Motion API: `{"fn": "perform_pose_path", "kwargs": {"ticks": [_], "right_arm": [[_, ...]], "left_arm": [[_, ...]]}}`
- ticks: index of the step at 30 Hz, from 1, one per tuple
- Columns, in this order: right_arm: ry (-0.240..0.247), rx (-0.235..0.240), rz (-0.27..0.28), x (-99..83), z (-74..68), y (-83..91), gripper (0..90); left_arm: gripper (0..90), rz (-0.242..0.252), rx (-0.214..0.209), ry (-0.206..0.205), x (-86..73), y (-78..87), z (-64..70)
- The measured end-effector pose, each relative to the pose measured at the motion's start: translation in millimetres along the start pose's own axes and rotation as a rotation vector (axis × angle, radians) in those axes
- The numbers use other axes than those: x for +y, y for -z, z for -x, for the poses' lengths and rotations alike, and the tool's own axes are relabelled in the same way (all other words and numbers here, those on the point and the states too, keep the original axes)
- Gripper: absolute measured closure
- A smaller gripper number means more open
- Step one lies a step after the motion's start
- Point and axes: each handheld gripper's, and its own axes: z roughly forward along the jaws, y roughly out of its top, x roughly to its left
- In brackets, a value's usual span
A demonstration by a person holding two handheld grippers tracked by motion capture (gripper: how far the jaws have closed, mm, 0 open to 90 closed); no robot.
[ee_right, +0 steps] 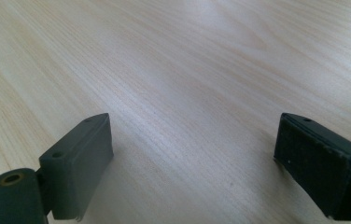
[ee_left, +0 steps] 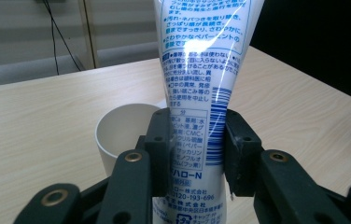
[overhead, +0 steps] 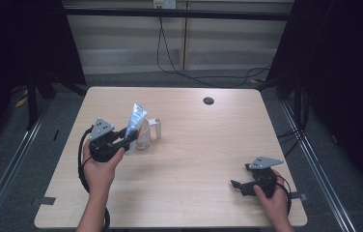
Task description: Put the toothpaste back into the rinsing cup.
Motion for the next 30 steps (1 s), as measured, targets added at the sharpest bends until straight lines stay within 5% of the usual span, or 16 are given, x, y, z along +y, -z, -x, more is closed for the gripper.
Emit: {"fn": "perform_pose_path", "kwargs": {"ticks": [30], "right_arm": [[-0.001,0.000,0.000,0.0,0.0,0.0,10.9]], "left_arm": [[67.4,0.035,0.032,0.006,24.0,-14.3,-2.9]]}}
